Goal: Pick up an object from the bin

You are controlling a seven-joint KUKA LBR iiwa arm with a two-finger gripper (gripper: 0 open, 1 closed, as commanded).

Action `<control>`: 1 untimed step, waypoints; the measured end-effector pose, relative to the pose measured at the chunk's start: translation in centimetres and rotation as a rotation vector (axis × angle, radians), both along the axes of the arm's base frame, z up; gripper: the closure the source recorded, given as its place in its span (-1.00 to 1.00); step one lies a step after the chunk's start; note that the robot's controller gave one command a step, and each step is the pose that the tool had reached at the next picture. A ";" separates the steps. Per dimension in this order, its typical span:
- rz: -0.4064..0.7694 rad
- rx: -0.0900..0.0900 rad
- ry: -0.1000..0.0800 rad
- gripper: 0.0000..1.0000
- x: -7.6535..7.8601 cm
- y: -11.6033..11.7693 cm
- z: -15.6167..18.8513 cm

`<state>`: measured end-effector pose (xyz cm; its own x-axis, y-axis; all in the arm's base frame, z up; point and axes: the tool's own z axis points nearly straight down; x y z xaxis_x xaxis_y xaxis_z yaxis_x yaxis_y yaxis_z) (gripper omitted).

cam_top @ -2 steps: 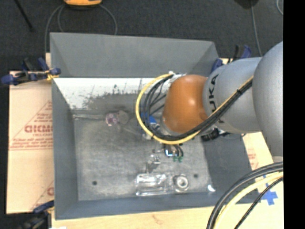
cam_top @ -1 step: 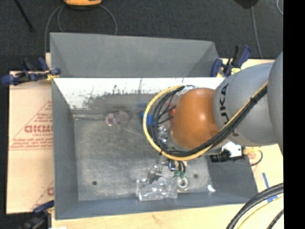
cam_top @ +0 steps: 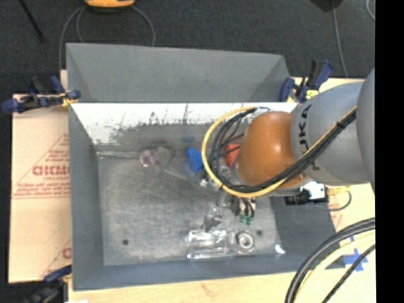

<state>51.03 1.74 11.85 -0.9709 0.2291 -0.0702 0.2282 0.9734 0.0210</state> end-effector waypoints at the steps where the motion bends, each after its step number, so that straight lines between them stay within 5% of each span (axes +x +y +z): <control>1: -0.055 -0.001 0.060 -1.00 6.2 -0.1 3.1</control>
Offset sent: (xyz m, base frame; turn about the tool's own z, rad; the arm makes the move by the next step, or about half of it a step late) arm 0.0568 -0.0009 0.0269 0.0575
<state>57.22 1.62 14.91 -0.9593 0.2822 -0.0125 0.2821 0.9594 0.0049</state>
